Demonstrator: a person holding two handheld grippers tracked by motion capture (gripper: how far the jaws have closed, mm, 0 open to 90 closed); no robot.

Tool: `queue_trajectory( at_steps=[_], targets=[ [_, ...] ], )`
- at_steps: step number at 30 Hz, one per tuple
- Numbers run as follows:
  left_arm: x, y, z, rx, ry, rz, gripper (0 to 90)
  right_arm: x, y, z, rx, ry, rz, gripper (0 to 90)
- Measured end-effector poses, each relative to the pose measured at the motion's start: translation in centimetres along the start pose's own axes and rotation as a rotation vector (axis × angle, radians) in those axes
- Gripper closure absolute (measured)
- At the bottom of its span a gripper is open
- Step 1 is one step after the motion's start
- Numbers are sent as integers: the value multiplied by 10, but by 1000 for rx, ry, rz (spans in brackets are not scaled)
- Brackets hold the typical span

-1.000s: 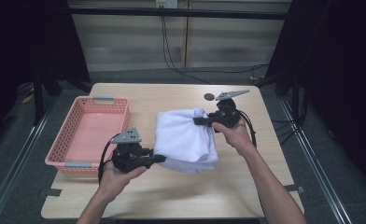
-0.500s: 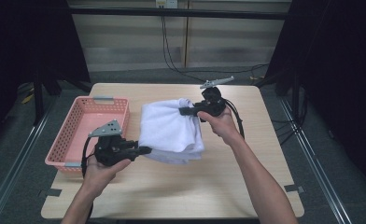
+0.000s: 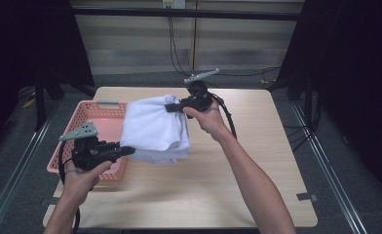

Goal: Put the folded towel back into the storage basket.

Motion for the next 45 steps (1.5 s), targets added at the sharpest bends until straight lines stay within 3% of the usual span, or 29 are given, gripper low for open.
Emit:
queue_trajectory(
  at_steps=[30,35,39,45],
  targets=[
    [20,56,-100,-160,-128,-125,737,-83,47,100,-82,41,-42,722],
    [29,71,-114,-178,-126,-173,737,-88,56,120,-72,70,-37,722],
    [40,84,-123,-215,-115,-198,738,-89,62,134,-68,73,-37,722],
    [54,98,-123,-246,-87,-234,740,-81,64,156,-52,91,-24,724]
  ],
)
Point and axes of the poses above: each handheld gripper's, and its own axes: z roughly forward along the jaws, x roughly out of its underside, y roughly to its left, the point moved 1 cm from there along z, roughly forward along the jaws, and after that the axes turned 4 degrees about y, right-handed, at the moved point
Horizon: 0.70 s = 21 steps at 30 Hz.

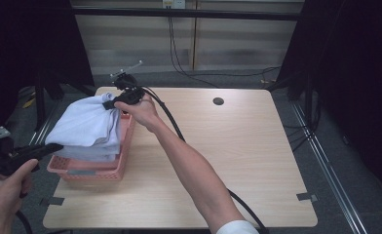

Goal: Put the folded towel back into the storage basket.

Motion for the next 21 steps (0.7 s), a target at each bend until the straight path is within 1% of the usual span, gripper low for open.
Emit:
queue_trajectory(
  at_steps=[1,3,6,8,9,10,12,13,15,16,19,21],
  targets=[
    [2,2,1,-1,4,-5,740,2,-1,4,6,-1,6,724],
    [5,7,5,-19,22,-12,740,5,-3,11,16,3,15,725],
    [10,15,12,-38,64,-25,740,11,-6,20,36,5,21,726],
    [14,21,16,-43,80,-36,741,16,-7,27,58,15,23,727],
    [16,23,18,-53,82,-45,741,18,-7,30,58,20,30,727],
    [18,25,20,-53,89,-47,740,19,-9,32,63,20,28,726],
    [22,27,23,-68,99,-52,740,23,-10,38,65,23,45,727],
    [23,28,24,-80,110,-46,740,24,-10,40,72,20,47,727],
    [25,30,27,-92,129,-52,740,28,-11,46,84,30,52,727],
    [26,31,29,-101,139,-49,740,29,-12,48,88,30,59,727],
    [30,33,33,-108,162,-61,739,36,-14,54,90,32,70,726],
    [32,32,36,-114,181,-53,733,40,-15,57,96,40,70,725]
  ],
)
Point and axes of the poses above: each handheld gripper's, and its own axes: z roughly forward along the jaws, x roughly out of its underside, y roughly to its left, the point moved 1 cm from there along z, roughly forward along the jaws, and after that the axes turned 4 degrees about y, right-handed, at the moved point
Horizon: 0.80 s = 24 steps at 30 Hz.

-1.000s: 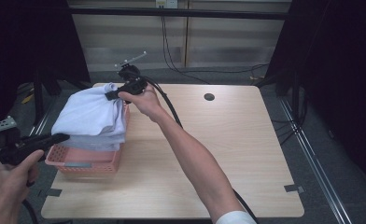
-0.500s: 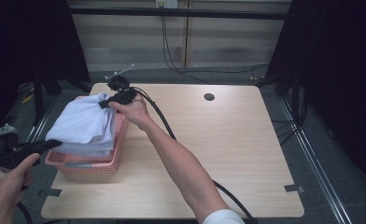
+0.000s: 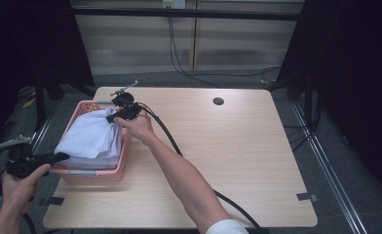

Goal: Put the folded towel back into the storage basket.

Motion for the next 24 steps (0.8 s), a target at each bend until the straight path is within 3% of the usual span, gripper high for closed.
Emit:
queue_trajectory(
  at_steps=[2,4,5,7,8,9,10,11,13,20,23,24],
  targets=[
    [2,-2,3,-9,15,7,704,4,-2,4,-8,3,2,713],
    [2,-3,5,-31,25,10,610,5,-3,5,-7,7,-8,699],
    [2,-5,6,-57,37,14,610,6,-3,6,-12,6,-11,673],
    [0,-10,7,-77,45,23,488,6,-8,8,-5,6,-6,573],
    [0,-10,7,-77,45,23,459,6,-8,8,-5,6,-6,573],
    [-1,-12,7,-73,43,26,430,6,-12,8,-3,6,-15,471],
    [-1,-12,7,-73,43,26,407,6,-12,8,-3,6,-15,471],
    [-2,-14,6,-77,28,30,399,6,-17,5,14,1,-15,412],
    [-4,-17,6,-66,14,38,366,4,-19,1,11,-17,-9,392],
    [-11,-30,5,-71,-6,52,330,4,-19,-15,-5,-39,-45,373],
    [-14,-45,8,-73,-20,51,341,11,-20,-41,-17,-63,-72,362],
    [-14,-45,8,-73,-20,51,352,11,-20,-41,-17,-63,-72,362]
  ],
)
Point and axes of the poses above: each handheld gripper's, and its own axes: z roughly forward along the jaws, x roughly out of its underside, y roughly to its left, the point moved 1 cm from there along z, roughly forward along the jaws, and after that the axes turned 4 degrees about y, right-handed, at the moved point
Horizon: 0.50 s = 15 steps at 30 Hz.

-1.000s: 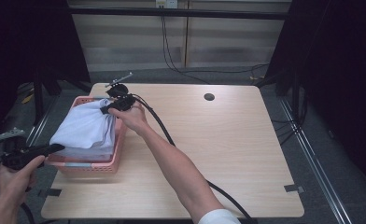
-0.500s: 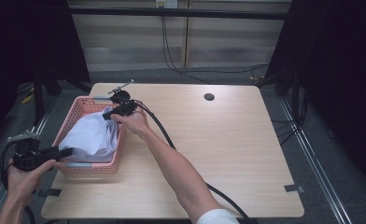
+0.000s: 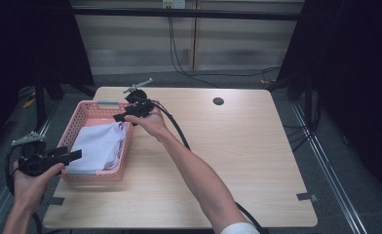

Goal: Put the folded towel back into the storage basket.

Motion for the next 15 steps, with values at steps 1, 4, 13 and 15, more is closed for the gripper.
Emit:
queue_trajectory(
  at_steps=[1,4,13,15],
  targets=[
    [-2,-11,3,-3,12,24,355,6,-2,-15,6,-12,-14,356],
    [-3,-24,8,12,12,50,354,15,-3,-31,5,-28,-19,348],
    [-8,-92,39,87,-8,138,342,67,-9,-116,39,-93,-48,350],
    [-8,-97,42,90,-6,142,342,79,-9,-131,49,-102,-44,351]
  ],
)
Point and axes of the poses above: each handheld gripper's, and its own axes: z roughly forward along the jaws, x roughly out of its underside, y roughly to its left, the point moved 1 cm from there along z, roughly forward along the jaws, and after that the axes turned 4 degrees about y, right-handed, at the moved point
